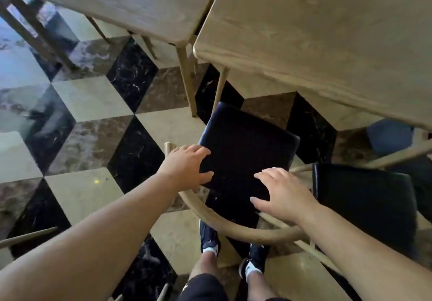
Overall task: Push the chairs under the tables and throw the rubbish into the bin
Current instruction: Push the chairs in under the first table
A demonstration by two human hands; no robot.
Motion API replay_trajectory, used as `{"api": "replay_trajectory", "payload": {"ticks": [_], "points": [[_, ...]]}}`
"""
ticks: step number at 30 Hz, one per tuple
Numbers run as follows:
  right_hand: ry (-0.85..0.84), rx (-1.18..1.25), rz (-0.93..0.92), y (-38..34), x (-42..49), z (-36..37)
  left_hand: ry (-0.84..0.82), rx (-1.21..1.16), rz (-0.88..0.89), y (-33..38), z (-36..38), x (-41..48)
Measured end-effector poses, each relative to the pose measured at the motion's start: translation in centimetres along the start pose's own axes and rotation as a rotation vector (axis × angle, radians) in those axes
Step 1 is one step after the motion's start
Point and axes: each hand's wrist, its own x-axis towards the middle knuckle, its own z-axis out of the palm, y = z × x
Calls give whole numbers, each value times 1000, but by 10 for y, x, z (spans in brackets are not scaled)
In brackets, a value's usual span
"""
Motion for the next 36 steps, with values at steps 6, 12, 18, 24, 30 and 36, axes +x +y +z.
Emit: {"api": "replay_trajectory", "payload": {"ticks": [6, 12, 18, 24, 30, 36], "points": [[-221, 77, 26, -9, 1, 41, -89, 121, 106, -24, 24, -4], [-559, 141, 76, -24, -10, 65, -354, 421, 312, -17, 26, -12], [-530, 60, 40, -30, -15, 75, -571, 587, 446, -19, 15, 2], [-440, 44, 24, -19, -15, 74, -459, 597, 497, -29, 17, 16], [-273, -16, 2, 8, -8, 64, -403, 661, 557, -17, 5, 41], [-232, -34, 12, 41, 6, 41, -390, 690, 507, 7, -8, 65]]}}
